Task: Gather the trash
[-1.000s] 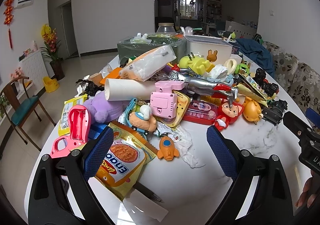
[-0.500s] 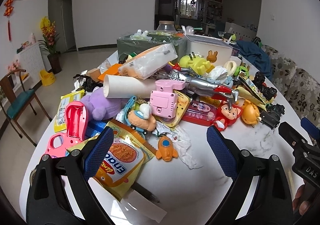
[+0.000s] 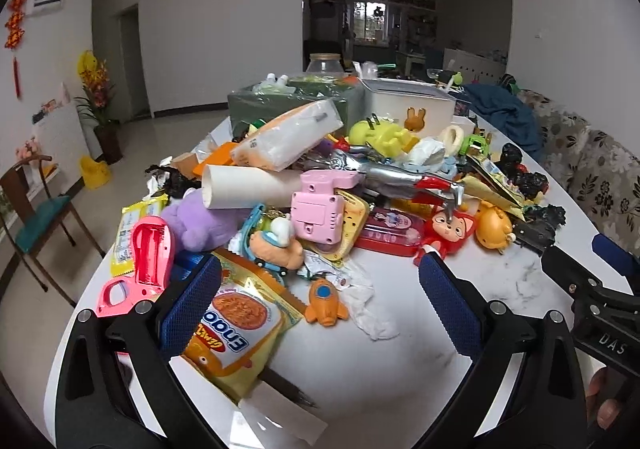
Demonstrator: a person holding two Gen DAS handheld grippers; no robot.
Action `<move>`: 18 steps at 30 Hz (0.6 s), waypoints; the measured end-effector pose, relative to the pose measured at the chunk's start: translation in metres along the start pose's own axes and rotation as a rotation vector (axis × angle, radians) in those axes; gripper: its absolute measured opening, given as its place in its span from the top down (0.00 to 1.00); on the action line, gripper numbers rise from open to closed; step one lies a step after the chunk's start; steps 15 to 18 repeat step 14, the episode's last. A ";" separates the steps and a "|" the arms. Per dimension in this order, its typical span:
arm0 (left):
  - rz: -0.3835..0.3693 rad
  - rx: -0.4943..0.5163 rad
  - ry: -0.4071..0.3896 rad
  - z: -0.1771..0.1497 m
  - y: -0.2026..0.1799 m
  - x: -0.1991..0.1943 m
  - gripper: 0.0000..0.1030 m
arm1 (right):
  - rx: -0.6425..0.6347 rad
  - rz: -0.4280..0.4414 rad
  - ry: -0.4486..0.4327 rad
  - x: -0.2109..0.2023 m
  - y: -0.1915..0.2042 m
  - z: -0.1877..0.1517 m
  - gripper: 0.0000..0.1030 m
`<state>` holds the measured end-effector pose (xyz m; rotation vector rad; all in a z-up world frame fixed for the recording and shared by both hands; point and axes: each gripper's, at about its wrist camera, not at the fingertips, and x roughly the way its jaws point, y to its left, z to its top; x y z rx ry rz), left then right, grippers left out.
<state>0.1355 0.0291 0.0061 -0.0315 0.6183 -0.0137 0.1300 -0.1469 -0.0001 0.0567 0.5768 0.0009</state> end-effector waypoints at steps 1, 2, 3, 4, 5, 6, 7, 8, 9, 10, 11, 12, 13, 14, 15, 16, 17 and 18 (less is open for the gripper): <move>-0.002 0.002 -0.001 0.000 -0.001 0.000 0.07 | 0.002 -0.001 0.000 0.000 -0.001 0.000 0.05; 0.002 0.003 -0.005 -0.001 -0.002 0.000 0.07 | 0.002 -0.001 0.002 0.000 -0.001 0.000 0.05; 0.010 -0.001 -0.005 -0.001 -0.001 0.000 0.07 | 0.003 -0.001 0.002 0.000 -0.001 0.000 0.05; 0.012 -0.005 -0.005 -0.001 -0.001 0.000 0.07 | 0.003 -0.001 0.003 0.000 -0.001 0.000 0.05; 0.018 -0.016 -0.003 -0.001 0.000 0.000 0.07 | 0.002 -0.002 0.003 0.000 -0.001 0.000 0.05; 0.030 -0.019 -0.003 -0.001 0.000 0.000 0.07 | 0.002 -0.002 0.002 0.000 -0.001 0.000 0.05; 0.046 -0.021 -0.001 -0.001 0.001 0.000 0.07 | 0.003 -0.003 0.002 0.000 -0.002 0.000 0.05; 0.051 -0.018 0.003 -0.001 0.001 0.001 0.07 | 0.003 -0.001 0.003 0.000 -0.002 0.000 0.05; 0.037 -0.015 0.015 -0.001 0.002 0.004 0.07 | 0.003 -0.002 0.002 -0.001 -0.002 0.000 0.05; 0.030 -0.020 0.025 -0.001 0.003 0.006 0.07 | 0.002 -0.003 0.001 -0.001 -0.002 0.000 0.05; 0.023 -0.028 0.032 -0.001 0.005 0.007 0.07 | 0.002 -0.002 0.002 0.000 -0.002 0.000 0.05; 0.018 -0.031 0.036 -0.003 0.006 0.008 0.06 | 0.003 0.000 0.004 0.000 -0.002 0.000 0.05; 0.018 -0.035 0.041 -0.004 0.007 0.008 0.06 | 0.003 0.000 0.005 0.000 -0.002 0.000 0.05; 0.022 -0.038 0.044 -0.005 0.008 0.009 0.06 | 0.005 -0.001 0.005 0.000 -0.002 0.000 0.05; 0.022 -0.038 0.044 -0.005 0.008 0.009 0.06 | 0.005 -0.001 0.005 0.000 -0.002 0.000 0.05; 0.022 -0.038 0.044 -0.005 0.008 0.009 0.06 | 0.005 -0.001 0.005 0.000 -0.002 0.000 0.05; 0.022 -0.038 0.044 -0.005 0.008 0.009 0.06 | 0.005 -0.001 0.005 0.000 -0.002 0.000 0.05; 0.022 -0.038 0.044 -0.005 0.008 0.009 0.06 | 0.005 -0.001 0.005 0.000 -0.002 0.000 0.05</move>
